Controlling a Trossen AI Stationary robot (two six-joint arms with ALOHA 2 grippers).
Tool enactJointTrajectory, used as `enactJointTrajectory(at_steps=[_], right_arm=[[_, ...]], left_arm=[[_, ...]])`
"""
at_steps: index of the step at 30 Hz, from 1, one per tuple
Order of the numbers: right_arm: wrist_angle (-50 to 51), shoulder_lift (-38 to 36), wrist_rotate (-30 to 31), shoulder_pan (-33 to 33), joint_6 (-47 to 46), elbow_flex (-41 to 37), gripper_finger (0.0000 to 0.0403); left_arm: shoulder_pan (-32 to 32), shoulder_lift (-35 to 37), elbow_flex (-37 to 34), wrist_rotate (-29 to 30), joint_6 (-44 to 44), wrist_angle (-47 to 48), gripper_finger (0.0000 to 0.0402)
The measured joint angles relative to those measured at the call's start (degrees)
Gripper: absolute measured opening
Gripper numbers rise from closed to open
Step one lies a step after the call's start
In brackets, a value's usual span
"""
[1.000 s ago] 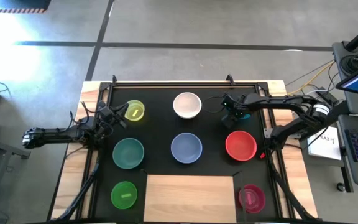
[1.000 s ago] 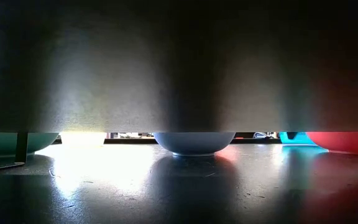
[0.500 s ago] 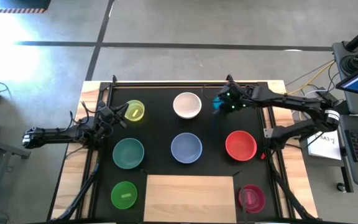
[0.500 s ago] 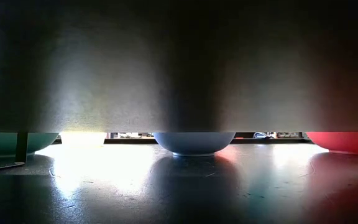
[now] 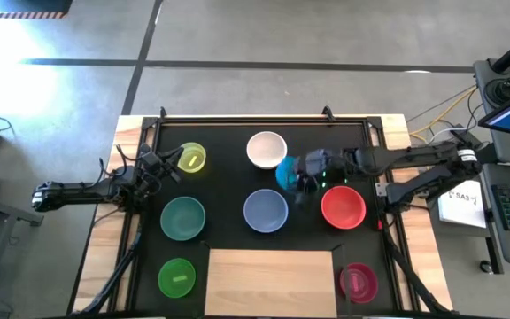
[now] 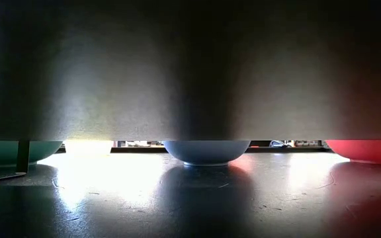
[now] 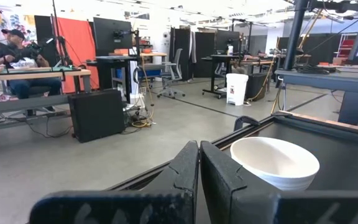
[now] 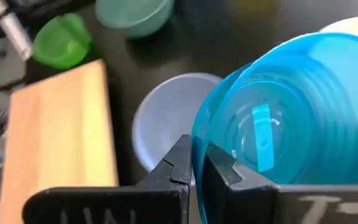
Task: Place and stack bowls onto a shelf
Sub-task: Put the small blue bowl on the shelf
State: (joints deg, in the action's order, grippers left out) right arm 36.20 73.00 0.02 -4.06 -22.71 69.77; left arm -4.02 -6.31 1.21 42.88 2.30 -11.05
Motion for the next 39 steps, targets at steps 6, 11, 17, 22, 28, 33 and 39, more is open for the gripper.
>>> enactJointTrajectory(at_steps=[6,11,17,22,28,33,39], right_arm=[[-0.56,4.12,0.03,-7.74,-0.25,0.12,0.0008],[-0.75,7.6,-0.01,-13.45,0.03,0.12,0.0008],[-1.25,10.97,-0.16,-19.04,0.1,0.12,0.0008],[-2.1,13.78,-2.44,-24.1,-0.52,0.36,0.0008],[-2.27,17.56,-3.63,-29.62,0.0,1.6,0.0008],[-2.07,20.83,-3.81,-32.87,0.1,3.67,0.0008],[-2.28,23.84,-7.65,-35.19,-0.22,6.93,0.0008]], left_arm=[[-0.01,0.01,0.02,-0.01,0.0,0.0,0.0],[-0.01,0.0,0.02,-0.01,-0.01,0.0,0.0],[0.0,0.01,0.0,0.01,0.01,0.0,0.0],[-0.01,0.0,0.02,0.01,-0.01,0.0,0.0],[-0.01,0.01,0.0,0.0,-0.01,0.0,0.0],[-0.01,0.02,0.0,0.01,-0.01,0.02,0.0],[0.0,0.0,0.01,0.0,0.0,0.49,0.0]])
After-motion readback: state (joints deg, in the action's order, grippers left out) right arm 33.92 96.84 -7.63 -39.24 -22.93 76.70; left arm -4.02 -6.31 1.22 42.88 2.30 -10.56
